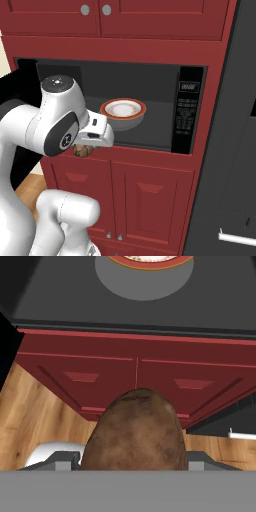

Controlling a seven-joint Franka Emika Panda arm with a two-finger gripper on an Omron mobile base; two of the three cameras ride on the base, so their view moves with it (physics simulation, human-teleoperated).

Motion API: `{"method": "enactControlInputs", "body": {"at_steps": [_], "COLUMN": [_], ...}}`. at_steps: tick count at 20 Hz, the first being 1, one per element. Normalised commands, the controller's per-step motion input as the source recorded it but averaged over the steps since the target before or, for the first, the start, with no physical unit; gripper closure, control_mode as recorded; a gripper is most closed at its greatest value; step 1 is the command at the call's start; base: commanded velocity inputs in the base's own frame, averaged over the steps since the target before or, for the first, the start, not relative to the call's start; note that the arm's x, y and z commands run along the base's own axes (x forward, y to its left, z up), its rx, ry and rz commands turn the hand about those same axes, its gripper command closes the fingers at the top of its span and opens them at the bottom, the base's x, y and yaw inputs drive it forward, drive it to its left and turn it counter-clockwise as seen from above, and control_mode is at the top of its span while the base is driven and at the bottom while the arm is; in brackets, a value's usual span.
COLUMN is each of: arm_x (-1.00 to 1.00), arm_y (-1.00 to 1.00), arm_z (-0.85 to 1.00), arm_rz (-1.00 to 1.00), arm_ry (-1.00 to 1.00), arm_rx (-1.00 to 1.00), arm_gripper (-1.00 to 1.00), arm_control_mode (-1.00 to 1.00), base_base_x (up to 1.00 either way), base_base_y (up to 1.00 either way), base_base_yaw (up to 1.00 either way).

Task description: Retrieve the reheated potato from the microwave, then place the potato, cheese, and condiment on the cutting board.

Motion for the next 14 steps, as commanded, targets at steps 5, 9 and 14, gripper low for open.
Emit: {"method": "enactControlInputs", "body": {"at_steps": [5,9,14], "arm_x": [0.0,0.0,0.0], "arm_y": [0.0,0.0,0.0], "arm_z": [0.0,0.0,0.0], "arm_rz": [0.0,0.0,0.0], "arm_ry": [0.0,0.0,0.0], "arm_rx": [0.0,0.0,0.0], "arm_gripper": [1.0,1.0,1.0], "arm_control_mode": [-1.0,-1.0,1.0], "base_base_x": [0.0,0.0,0.0], "base_base_y": [0.0,0.0,0.0], "base_base_yaw": [0.0,0.0,0.0]}}
